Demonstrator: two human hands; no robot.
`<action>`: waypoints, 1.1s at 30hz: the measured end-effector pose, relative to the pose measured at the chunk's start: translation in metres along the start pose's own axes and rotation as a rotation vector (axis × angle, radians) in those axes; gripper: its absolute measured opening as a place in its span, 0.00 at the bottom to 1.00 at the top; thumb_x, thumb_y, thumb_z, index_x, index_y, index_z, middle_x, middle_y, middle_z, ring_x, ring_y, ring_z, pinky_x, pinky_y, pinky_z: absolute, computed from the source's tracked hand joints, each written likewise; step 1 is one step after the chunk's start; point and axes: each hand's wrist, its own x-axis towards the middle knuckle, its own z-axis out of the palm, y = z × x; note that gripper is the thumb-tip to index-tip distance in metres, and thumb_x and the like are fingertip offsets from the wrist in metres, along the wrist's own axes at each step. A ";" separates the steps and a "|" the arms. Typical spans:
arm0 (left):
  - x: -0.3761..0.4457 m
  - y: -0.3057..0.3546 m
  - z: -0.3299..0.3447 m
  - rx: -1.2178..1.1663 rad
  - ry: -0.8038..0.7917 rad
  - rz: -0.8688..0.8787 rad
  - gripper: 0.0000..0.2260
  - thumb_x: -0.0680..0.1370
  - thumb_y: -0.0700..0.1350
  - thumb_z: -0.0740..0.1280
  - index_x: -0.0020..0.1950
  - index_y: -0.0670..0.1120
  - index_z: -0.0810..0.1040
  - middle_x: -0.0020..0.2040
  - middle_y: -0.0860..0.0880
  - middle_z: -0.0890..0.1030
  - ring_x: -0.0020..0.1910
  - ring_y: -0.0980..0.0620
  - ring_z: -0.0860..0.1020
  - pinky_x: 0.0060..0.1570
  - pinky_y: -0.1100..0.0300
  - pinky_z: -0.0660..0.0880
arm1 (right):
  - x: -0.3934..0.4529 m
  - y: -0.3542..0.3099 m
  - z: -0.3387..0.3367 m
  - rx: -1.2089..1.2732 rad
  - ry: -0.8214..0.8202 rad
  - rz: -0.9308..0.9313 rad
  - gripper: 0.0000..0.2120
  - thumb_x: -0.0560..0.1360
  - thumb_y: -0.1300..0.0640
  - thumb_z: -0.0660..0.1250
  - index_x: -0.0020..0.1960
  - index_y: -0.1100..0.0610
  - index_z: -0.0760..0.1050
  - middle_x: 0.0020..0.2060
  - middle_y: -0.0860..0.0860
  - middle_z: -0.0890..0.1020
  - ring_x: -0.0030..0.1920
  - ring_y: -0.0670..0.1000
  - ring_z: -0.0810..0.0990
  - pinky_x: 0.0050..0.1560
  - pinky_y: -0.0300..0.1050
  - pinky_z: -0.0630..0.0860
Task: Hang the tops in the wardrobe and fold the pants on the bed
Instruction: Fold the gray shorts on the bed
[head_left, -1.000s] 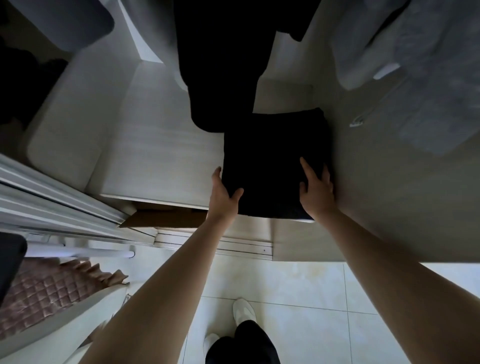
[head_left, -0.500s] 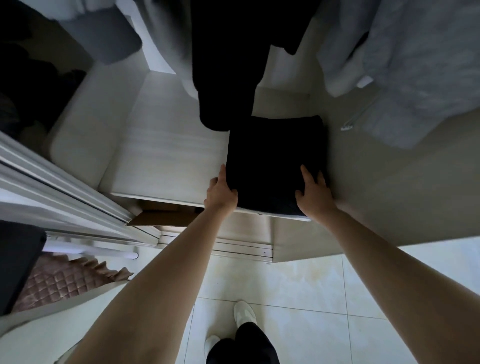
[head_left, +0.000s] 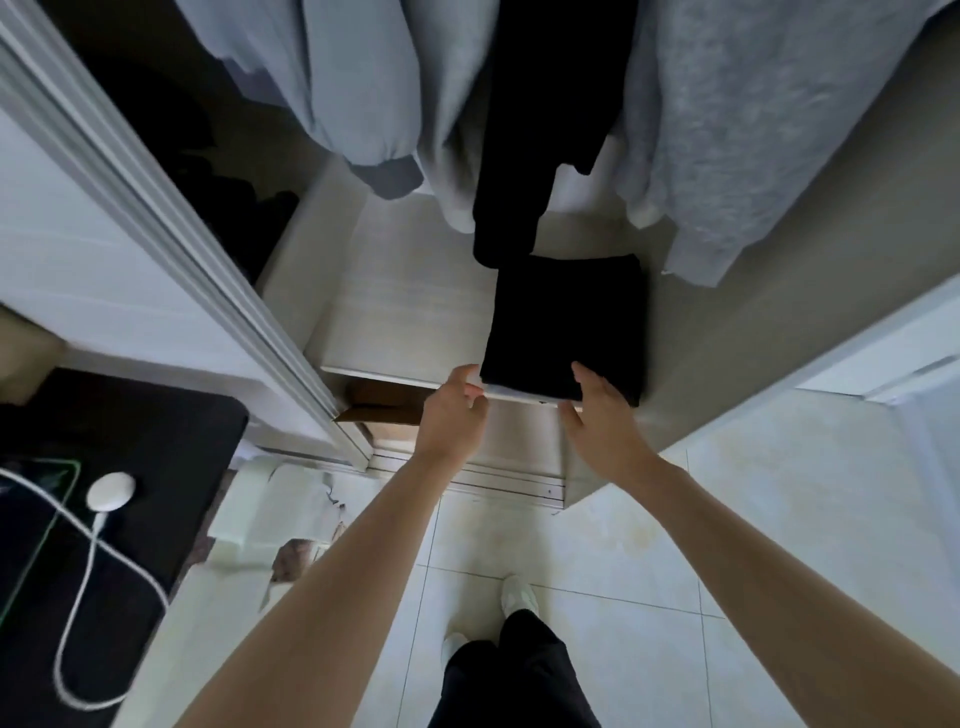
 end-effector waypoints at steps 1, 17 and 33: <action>-0.017 0.002 -0.008 -0.009 0.037 0.008 0.17 0.80 0.39 0.60 0.69 0.46 0.72 0.52 0.49 0.80 0.55 0.49 0.79 0.53 0.65 0.71 | -0.012 -0.013 -0.004 0.016 0.000 -0.034 0.27 0.79 0.58 0.61 0.76 0.60 0.57 0.68 0.59 0.70 0.67 0.59 0.69 0.66 0.47 0.66; -0.265 -0.027 -0.065 -0.169 0.730 -0.215 0.10 0.81 0.45 0.62 0.60 0.56 0.75 0.52 0.55 0.82 0.52 0.55 0.79 0.54 0.54 0.77 | -0.145 -0.149 -0.008 0.054 -0.413 -0.618 0.19 0.81 0.47 0.55 0.71 0.48 0.63 0.65 0.43 0.73 0.62 0.42 0.72 0.55 0.30 0.67; -0.510 0.028 0.164 -0.507 1.635 -0.893 0.10 0.80 0.43 0.64 0.55 0.58 0.76 0.43 0.61 0.81 0.47 0.59 0.79 0.46 0.62 0.74 | -0.292 -0.092 0.016 -0.156 -1.080 -1.444 0.16 0.81 0.51 0.57 0.67 0.52 0.68 0.53 0.43 0.78 0.58 0.46 0.74 0.54 0.38 0.68</action>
